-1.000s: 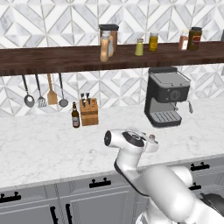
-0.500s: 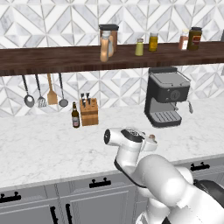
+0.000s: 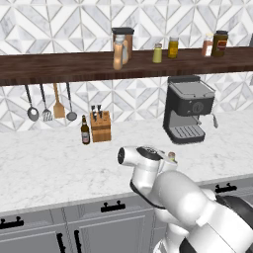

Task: Put the shaker and condiment bottle from the counter next to their counterparts in the cabinet.

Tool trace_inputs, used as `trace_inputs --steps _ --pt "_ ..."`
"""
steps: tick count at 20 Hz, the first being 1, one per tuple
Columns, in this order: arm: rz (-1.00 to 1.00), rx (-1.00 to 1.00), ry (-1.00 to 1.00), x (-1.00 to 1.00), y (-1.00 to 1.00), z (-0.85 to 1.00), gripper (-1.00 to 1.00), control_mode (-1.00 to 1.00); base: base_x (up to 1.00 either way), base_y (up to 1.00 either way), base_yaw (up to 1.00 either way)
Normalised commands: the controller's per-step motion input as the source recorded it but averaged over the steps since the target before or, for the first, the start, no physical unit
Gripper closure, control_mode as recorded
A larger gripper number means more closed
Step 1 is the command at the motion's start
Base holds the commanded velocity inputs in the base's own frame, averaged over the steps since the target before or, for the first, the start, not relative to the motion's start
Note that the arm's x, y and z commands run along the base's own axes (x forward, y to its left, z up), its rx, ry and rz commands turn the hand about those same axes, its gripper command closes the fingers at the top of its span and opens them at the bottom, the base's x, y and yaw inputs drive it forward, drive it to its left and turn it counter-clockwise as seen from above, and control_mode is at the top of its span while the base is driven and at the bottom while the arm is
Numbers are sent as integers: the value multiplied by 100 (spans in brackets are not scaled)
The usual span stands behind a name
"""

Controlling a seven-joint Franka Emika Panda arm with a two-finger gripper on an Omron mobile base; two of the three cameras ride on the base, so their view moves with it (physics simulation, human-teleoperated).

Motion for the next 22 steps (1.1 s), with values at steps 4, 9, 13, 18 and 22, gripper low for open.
trace_inputs --steps 4,9,13,18,22 --pt "0 0 0 3 -10 0 -100 -100 0 0 0" --pt "0 0 0 4 -10 -1 -100 -100 0 0 0" --pt "0 0 0 3 -3 -7 -100 -100 0 0 0" --pt "0 0 0 6 -1 -10 -100 -100 0 0 0" --pt "0 0 0 15 0 -8 -100 -100 0 0 0"
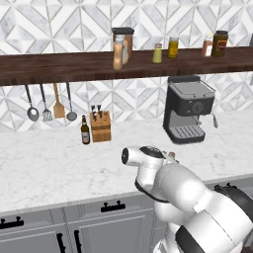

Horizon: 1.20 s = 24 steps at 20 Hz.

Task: Put the shaker and condiment bottle from the counter next to their counterparts in the cabinet.

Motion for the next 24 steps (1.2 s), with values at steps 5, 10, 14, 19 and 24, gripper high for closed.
trace_inputs --steps 5,10,14,19,24 --pt "0 0 0 10 0 -9 -100 -100 0 0 0" --pt "0 0 1 8 0 -12 -100 -100 0 0 0" --pt "0 0 0 11 0 -10 -100 -100 0 0 0" --pt "0 0 0 16 0 -9 -100 -100 0 0 0" --pt "0 0 0 14 0 -9 -100 -100 0 0 0"
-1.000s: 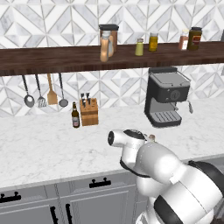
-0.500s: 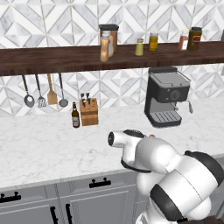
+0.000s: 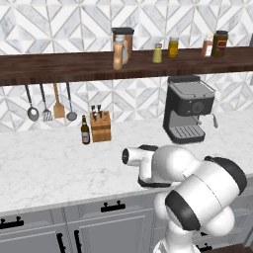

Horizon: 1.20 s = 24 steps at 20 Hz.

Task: Put the shaker and condiment bottle from the counter next to their counterparts in the cabinet.

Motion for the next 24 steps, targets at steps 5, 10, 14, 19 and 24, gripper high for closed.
trace_inputs --steps 5,10,14,19,24 --pt "0 0 0 3 0 -9 -100 -100 0 0 0" --pt "0 0 0 0 -8 -3 -100 -100 0 0 0" --pt "0 0 0 0 -27 0 -100 -100 0 0 0" --pt "0 0 0 6 -19 -3 -100 -100 0 0 0" --pt "0 -1 6 25 -2 -18 100 -100 0 0 0"
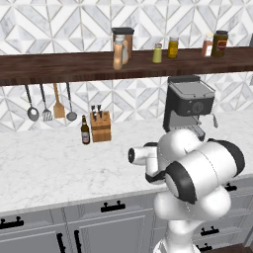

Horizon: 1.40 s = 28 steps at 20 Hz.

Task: Put the shaker and condiment bottle from the counter next to their counterparts in the cabinet.

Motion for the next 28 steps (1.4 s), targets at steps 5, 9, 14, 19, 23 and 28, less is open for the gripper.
trace_inputs --steps 5,9,14,19,23,28 --pt "0 0 10 29 -9 3 100 -100 0 0 0" --pt "-2 0 1 19 0 36 100 -100 0 0 0" --pt "0 -6 0 0 1 47 100 -100 0 0 0" --pt "0 -13 -4 -4 14 6 100 -100 0 0 0" --pt "0 -5 -5 -3 0 35 100 -100 0 0 0" --pt "0 -7 -7 -6 0 36 100 -100 0 0 0"
